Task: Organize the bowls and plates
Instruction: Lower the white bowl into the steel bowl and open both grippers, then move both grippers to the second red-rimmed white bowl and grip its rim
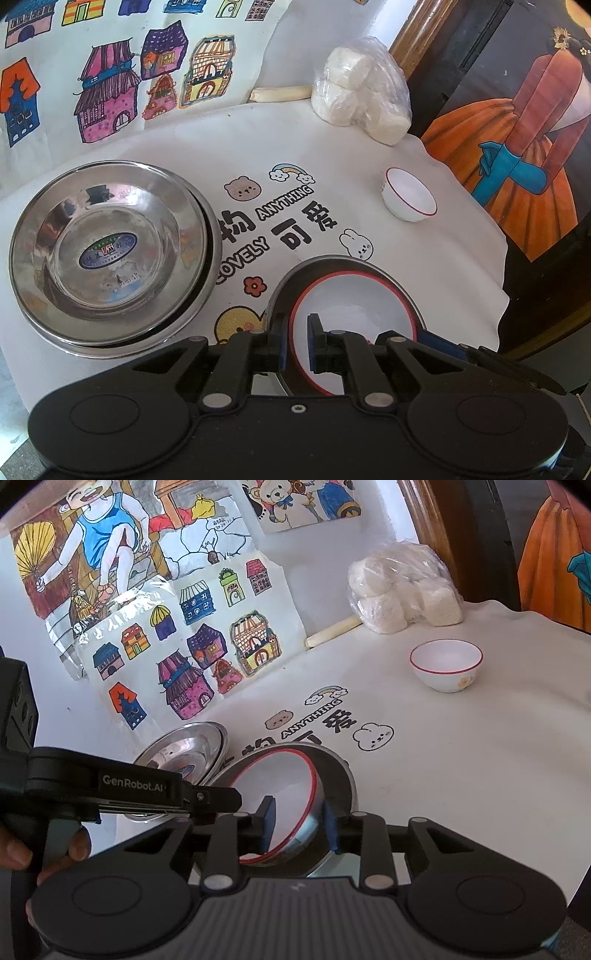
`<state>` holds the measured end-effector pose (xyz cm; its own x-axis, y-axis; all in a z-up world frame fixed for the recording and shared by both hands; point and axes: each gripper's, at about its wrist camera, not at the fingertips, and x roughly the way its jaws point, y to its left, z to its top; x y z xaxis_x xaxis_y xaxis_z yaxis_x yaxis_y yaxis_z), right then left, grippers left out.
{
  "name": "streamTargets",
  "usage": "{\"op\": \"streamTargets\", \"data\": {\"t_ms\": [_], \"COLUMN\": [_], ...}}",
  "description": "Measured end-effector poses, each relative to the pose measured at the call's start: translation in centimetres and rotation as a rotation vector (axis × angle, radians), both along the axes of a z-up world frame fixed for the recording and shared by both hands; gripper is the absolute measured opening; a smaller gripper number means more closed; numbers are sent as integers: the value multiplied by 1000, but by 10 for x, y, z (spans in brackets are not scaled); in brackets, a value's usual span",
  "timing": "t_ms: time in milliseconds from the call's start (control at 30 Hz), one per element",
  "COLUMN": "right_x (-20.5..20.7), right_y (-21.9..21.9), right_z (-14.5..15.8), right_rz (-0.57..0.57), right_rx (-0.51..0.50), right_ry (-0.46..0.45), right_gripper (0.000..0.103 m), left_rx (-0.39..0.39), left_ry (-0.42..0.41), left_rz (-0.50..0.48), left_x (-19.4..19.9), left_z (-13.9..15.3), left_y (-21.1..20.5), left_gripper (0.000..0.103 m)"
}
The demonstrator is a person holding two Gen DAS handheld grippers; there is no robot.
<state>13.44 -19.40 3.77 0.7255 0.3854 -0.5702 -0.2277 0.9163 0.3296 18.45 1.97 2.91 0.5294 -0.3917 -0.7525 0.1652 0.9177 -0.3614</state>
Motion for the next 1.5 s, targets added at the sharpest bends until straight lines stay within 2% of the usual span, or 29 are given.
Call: {"op": "streamTargets", "data": {"t_ms": [200, 367, 467, 533, 633, 700, 800, 900, 1000, 1100, 1300, 1500], "right_x": [-2, -3, -4, -4, -3, -2, -1, 2, 5, 8, 19, 39], "right_y": [-4, -10, -13, -17, -23, -27, -32, -36, -42, -48, -66, -103], "right_z": [3, 6, 7, 8, 8, 8, 7, 6, 4, 2, -7, -14], "right_rz": [-3, -5, -20, -34, -49, -63, -77, -89, -102, -120, -161, -269], "right_rx": [13, 34, 32, 31, 42, 47, 56, 57, 68, 80, 100, 118], "right_ry": [-32, -51, -67, -77, -80, -83, -84, -80, -79, -79, -71, -80], "right_gripper": [45, 49, 58, 60, 64, 72, 84, 91, 98, 102, 103, 103], "left_rx": [-6, -5, -6, -7, -5, -1, 5, 4, 8, 15, 53, 98], "left_ry": [-14, -35, -46, -55, -73, -91, -120, -138, -141, -133, -120, -127], "left_rz": [-4, -1, 2, 6, 20, 33, 49, 59, 77, 82, 70, 41], "left_x": [-1, 1, 4, 5, 6, 8, 10, 13, 17, 23, 40, 68], "left_z": [5, 12, 17, 19, 23, 25, 30, 33, 33, 33, 32, 34], "left_y": [0, -3, -4, -5, -8, -10, -13, -16, -19, -24, -40, -68], "left_gripper": [17, 20, 25, 32, 53, 73, 87, 97, 102, 102, 102, 102]}}
